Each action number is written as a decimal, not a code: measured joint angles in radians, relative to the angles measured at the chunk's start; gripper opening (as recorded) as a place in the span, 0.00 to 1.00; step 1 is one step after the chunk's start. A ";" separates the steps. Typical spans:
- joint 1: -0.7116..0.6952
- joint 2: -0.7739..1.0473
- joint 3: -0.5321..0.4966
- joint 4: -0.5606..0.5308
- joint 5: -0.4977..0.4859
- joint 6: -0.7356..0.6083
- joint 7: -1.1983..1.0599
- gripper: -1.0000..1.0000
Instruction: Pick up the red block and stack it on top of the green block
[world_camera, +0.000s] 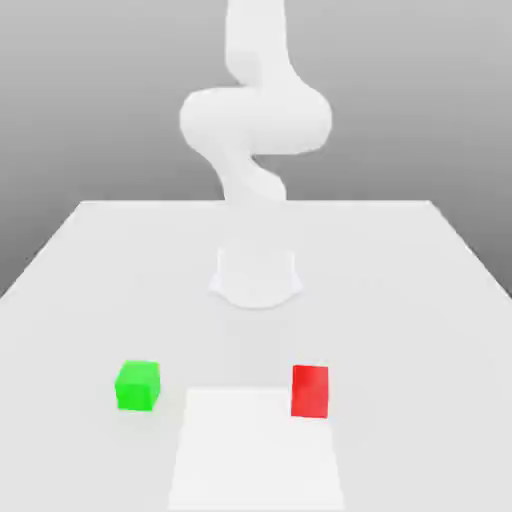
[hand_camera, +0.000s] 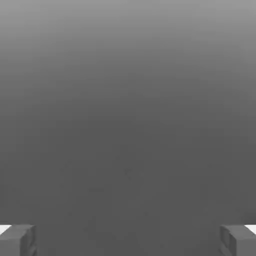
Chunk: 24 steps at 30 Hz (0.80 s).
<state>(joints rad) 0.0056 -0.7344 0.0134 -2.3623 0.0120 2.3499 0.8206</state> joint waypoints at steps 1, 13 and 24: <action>0.003 0.032 0.007 -0.030 0.006 0.024 0.010 0.50; 0.038 0.424 0.110 -0.382 0.051 0.313 0.149 0.50; 0.111 0.902 0.060 -0.505 -0.121 0.685 0.357 0.50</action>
<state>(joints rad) 0.1170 0.1680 0.0735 -2.8676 -0.1089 3.0349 1.1780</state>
